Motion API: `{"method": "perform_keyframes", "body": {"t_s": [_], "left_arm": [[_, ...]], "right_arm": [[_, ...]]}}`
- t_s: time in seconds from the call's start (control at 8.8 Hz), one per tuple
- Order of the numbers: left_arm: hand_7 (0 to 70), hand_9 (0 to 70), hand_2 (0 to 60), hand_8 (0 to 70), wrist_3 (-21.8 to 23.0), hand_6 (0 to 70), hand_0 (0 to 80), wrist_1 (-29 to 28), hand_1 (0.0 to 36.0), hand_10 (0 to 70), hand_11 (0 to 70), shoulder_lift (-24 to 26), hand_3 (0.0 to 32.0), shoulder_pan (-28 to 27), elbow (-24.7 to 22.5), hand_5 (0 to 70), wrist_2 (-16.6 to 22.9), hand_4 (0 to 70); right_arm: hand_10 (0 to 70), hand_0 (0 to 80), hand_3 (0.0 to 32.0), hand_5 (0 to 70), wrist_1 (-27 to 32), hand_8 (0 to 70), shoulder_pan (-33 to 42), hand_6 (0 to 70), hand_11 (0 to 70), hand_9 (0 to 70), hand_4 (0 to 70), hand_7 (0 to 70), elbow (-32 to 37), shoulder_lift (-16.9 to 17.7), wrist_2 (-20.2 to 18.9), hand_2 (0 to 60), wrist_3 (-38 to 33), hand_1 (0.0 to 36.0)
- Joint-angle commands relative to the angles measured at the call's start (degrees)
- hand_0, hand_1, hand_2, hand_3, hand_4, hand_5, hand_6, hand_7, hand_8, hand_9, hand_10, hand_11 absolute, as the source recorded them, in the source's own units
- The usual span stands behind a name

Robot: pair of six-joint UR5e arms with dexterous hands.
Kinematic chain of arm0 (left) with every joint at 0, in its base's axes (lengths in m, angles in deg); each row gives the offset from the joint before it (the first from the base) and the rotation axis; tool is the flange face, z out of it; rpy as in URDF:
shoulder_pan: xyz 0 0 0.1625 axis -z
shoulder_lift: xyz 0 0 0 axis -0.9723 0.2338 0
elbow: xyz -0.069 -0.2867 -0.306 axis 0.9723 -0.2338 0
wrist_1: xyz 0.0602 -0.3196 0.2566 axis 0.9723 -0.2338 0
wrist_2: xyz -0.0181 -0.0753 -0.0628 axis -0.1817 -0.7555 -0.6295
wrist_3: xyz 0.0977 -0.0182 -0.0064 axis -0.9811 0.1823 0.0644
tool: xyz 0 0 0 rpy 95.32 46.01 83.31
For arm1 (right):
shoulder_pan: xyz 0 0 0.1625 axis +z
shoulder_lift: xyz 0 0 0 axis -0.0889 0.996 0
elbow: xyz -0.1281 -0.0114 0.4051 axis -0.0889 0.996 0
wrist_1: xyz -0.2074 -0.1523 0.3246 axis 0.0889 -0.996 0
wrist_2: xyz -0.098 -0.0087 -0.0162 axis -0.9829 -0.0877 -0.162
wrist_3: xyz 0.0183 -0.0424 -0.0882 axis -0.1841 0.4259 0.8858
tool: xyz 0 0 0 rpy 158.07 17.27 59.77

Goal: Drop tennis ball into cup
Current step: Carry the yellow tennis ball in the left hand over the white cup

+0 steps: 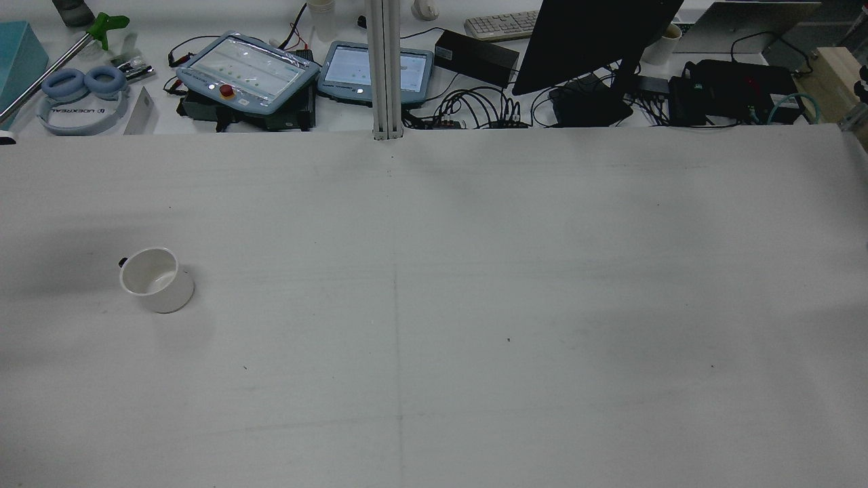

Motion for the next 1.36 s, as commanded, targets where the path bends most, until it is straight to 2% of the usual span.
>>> {"method": "perform_keyframes", "body": {"t_s": [0.0, 0.11, 0.34, 0.45, 0.68, 0.91, 1.02, 1.14, 1.25], "left_arm": [[70.0, 57.4, 34.7, 45.3, -5.3, 70.0, 79.5, -3.9, 33.5, 18.1, 29.3, 0.2, 0.0, -8.8, 0.0, 25.3, -1.4, 17.2], [70.0, 57.7, 36.2, 46.1, -6.1, 70.0, 78.4, -3.8, 32.0, 18.4, 29.7, 0.8, 0.0, -11.1, 0.6, 28.2, -2.0, 17.9], [70.0, 57.7, 33.8, 46.0, -6.3, 70.0, 73.6, -3.5, 31.0, 18.0, 28.9, 2.0, 0.0, -15.3, 1.9, 26.2, -6.8, 18.4], [70.0, 57.6, 34.2, 46.0, -6.3, 70.0, 72.4, -3.0, 30.4, 17.7, 28.6, 3.6, 0.0, -16.5, 3.2, 26.8, -7.7, 18.7], [70.0, 57.1, 31.7, 45.4, -6.2, 70.0, 72.8, -4.1, 30.4, 17.6, 28.3, 6.0, 0.0, -17.2, 7.1, 25.6, -7.8, 18.2], [70.0, 56.7, 30.2, 45.0, -6.4, 70.0, 72.6, -4.1, 30.5, 17.6, 28.4, 6.1, 0.0, -17.9, 7.1, 24.8, -7.8, 17.5], [70.0, 56.4, 30.4, 45.2, -7.0, 70.0, 73.2, -4.2, 30.4, 17.8, 28.6, 6.1, 0.0, -20.5, 7.3, 25.7, -7.9, 17.2], [70.0, 56.2, 31.6, 45.3, -8.1, 70.0, 72.0, -4.6, 29.3, 17.9, 28.9, 6.2, 0.0, -22.0, 7.8, 27.5, -9.0, 17.1], [70.0, 56.5, 29.6, 45.3, -7.9, 70.0, 71.0, -5.0, 29.5, 17.7, 28.4, 6.8, 0.0, -22.8, 9.4, 25.4, -10.6, 17.8]], "right_arm": [[0.0, 0.0, 0.0, 0.0, 0.0, 0.0, 0.0, 0.0, 0.0, 0.0, 0.0, 0.0, 0.0, 0.0, 0.0, 0.0, 0.0, 0.0], [0.0, 0.0, 0.0, 0.0, 0.0, 0.0, 0.0, 0.0, 0.0, 0.0, 0.0, 0.0, 0.0, 0.0, 0.0, 0.0, 0.0, 0.0], [0.0, 0.0, 0.0, 0.0, 0.0, 0.0, 0.0, 0.0, 0.0, 0.0, 0.0, 0.0, 0.0, 0.0, 0.0, 0.0, 0.0, 0.0], [0.0, 0.0, 0.0, 0.0, 0.0, 0.0, 0.0, 0.0, 0.0, 0.0, 0.0, 0.0, 0.0, 0.0, 0.0, 0.0, 0.0, 0.0], [0.0, 0.0, 0.0, 0.0, 0.0, 0.0, 0.0, 0.0, 0.0, 0.0, 0.0, 0.0, 0.0, 0.0, 0.0, 0.0, 0.0, 0.0], [0.0, 0.0, 0.0, 0.0, 0.0, 0.0, 0.0, 0.0, 0.0, 0.0, 0.0, 0.0, 0.0, 0.0, 0.0, 0.0, 0.0, 0.0], [0.0, 0.0, 0.0, 0.0, 0.0, 0.0, 0.0, 0.0, 0.0, 0.0, 0.0, 0.0, 0.0, 0.0, 0.0, 0.0, 0.0, 0.0], [0.0, 0.0, 0.0, 0.0, 0.0, 0.0, 0.0, 0.0, 0.0, 0.0, 0.0, 0.0, 0.0, 0.0, 0.0, 0.0, 0.0, 0.0], [0.0, 0.0, 0.0, 0.0, 0.0, 0.0, 0.0, 0.0, 0.0, 0.0, 0.0, 0.0, 0.0, 0.0, 0.0, 0.0, 0.0, 0.0]]}}
